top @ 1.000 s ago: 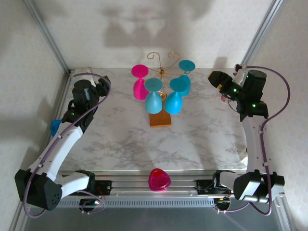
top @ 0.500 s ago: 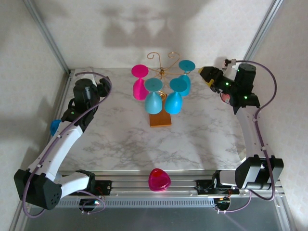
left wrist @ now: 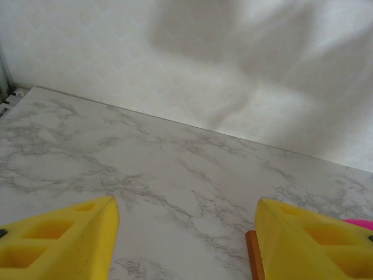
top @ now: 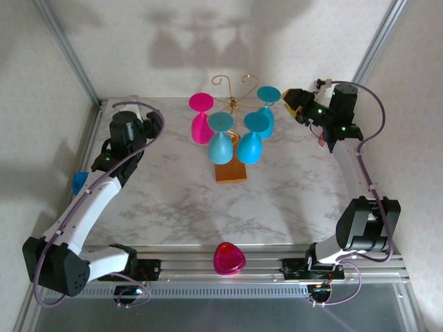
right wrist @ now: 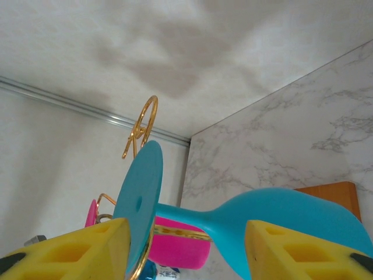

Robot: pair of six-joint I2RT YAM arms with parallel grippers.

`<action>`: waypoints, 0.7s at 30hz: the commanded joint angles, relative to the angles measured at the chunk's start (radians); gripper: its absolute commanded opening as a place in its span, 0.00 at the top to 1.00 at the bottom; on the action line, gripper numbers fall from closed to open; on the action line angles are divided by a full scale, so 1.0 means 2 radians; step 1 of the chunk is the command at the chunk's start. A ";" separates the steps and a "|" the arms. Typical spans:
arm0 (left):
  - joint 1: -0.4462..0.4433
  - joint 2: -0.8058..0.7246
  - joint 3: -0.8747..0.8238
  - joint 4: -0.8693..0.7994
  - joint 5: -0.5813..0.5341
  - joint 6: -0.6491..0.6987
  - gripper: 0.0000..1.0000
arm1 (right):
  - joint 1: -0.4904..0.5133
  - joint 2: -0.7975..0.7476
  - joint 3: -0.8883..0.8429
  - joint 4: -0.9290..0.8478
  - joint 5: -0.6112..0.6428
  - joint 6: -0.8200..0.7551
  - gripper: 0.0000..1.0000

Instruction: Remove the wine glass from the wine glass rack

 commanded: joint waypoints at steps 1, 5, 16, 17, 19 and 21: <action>-0.006 0.000 0.018 0.000 0.001 0.010 0.38 | 0.008 0.004 0.028 0.025 -0.015 0.011 0.46; -0.008 -0.003 0.015 0.001 0.002 0.012 0.38 | 0.014 0.013 0.038 0.028 -0.017 0.016 0.49; -0.009 -0.008 0.011 0.001 -0.005 0.020 0.37 | 0.020 0.029 0.040 0.051 -0.023 0.035 0.59; -0.009 -0.008 0.010 0.001 -0.006 0.020 0.37 | 0.021 0.030 0.040 0.051 -0.022 0.035 0.59; -0.009 -0.008 0.008 0.002 -0.006 0.020 0.37 | 0.022 0.031 0.043 0.048 -0.023 0.034 0.60; -0.010 -0.008 0.007 0.002 -0.006 0.020 0.37 | 0.022 0.033 0.045 0.047 -0.024 0.035 0.62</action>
